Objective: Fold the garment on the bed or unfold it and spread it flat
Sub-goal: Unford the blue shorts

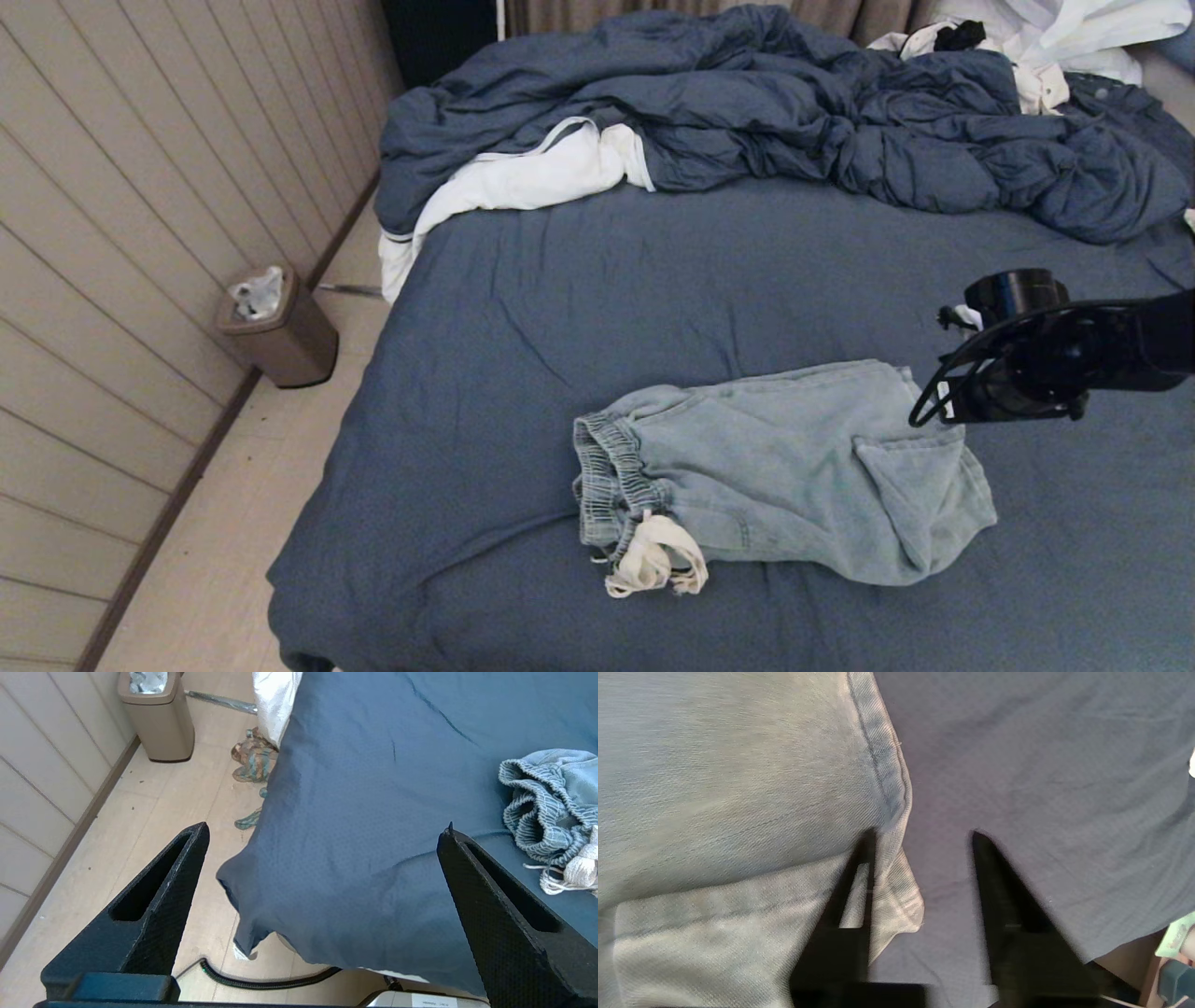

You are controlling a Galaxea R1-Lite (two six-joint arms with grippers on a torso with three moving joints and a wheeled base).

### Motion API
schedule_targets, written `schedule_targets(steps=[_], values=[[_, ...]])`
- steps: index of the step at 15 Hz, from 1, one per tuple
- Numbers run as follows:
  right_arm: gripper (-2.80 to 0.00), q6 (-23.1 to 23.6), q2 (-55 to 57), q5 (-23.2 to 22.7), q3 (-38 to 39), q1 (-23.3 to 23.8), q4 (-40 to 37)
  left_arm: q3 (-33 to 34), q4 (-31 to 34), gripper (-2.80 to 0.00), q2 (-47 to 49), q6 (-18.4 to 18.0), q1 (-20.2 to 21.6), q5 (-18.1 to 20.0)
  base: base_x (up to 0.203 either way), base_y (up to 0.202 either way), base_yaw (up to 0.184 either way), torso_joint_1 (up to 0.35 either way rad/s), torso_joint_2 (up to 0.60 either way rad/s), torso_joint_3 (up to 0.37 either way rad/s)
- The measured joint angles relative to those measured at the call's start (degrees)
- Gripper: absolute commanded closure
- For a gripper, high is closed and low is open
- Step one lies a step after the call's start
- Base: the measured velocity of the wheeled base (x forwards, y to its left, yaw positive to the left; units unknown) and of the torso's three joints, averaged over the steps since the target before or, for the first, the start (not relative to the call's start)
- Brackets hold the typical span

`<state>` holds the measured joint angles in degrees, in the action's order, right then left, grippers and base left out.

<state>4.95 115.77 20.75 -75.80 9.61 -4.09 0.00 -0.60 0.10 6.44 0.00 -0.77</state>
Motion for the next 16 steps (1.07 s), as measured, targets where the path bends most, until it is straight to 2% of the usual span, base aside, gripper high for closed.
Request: schedule_targets(steps=[3, 5, 6, 10, 13, 16], values=[[-2.80, -0.1, -0.5, -0.6, -0.4, 1.3, 0.1, 0.0, 0.0, -2.80, 0.0, 0.0, 0.0, 0.0, 0.000, 0.000, 0.000, 0.000, 0.00, 0.000], [-2.80, -0.5, -2.8, -3.1, 0.7, 0.9, 0.0, 0.0, 0.0, -2.80, 0.0, 0.0, 0.0, 0.0, 0.000, 0.000, 0.000, 0.000, 0.00, 0.000], [0.00, -0.7, -4.2, -4.2, 2.0, -0.3, 0.0, 0.0, 0.0, -2.80, 0.0, 0.0, 0.0, 0.0, 0.000, 0.000, 0.000, 0.000, 0.00, 0.000], [0.00, -1.3, -8.4, -5.0, 11.2, -9.2, 1.4, 0.0, 0.0, -2.80, 0.0, 0.0, 0.0, 0.0, 0.000, 0.000, 0.000, 0.000, 0.00, 0.000], [0.00, -2.5, -8.6, -4.1, 18.4, -15.5, 9.3, 0.0, 0.0, -2.80, 0.0, 0.0, 0.0, 0.0, 0.000, 0.000, 0.000, 0.000, 0.00, 0.000], [0.00, -3.6, -5.3, -2.2, 21.0, -17.5, 14.6, 0.0, 0.0, -2.80, 0.0, 0.0, 0.0, 0.0, 0.000, 0.000, 0.000, 0.000, 0.00, 0.000]])
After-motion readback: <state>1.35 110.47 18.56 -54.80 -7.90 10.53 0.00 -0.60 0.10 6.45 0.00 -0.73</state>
